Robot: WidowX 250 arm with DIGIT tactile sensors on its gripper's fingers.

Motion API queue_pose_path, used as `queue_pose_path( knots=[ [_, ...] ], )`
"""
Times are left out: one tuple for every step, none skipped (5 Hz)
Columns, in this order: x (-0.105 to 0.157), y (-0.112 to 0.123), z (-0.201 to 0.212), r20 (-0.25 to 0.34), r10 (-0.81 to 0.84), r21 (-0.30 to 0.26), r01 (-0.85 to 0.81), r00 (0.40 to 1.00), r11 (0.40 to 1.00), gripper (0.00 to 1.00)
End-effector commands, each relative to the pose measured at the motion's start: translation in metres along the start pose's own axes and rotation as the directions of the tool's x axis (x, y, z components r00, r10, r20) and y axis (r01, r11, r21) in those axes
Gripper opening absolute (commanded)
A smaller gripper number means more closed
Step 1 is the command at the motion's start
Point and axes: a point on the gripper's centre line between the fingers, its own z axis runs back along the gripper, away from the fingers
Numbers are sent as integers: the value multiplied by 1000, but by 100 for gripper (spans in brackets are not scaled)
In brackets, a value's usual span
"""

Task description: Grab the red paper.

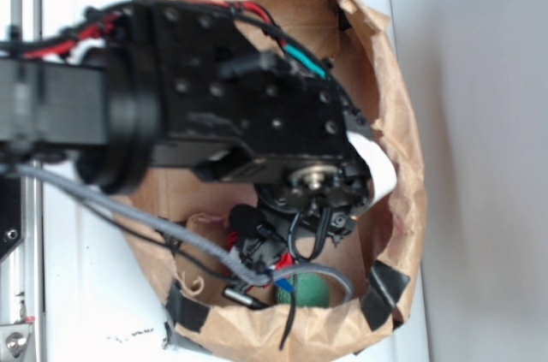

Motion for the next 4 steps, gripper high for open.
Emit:
queue_pose_path(
  knots=[
    [19,6,15,56,-56,-152,64,997,986,100],
    [26,15,16,56,-46,-202,56,997,978,100],
    [31,15,33,103,-86,-181,103,991,978,100],
    [31,11,34,105,-137,-156,153,985,976,100]
  ],
)
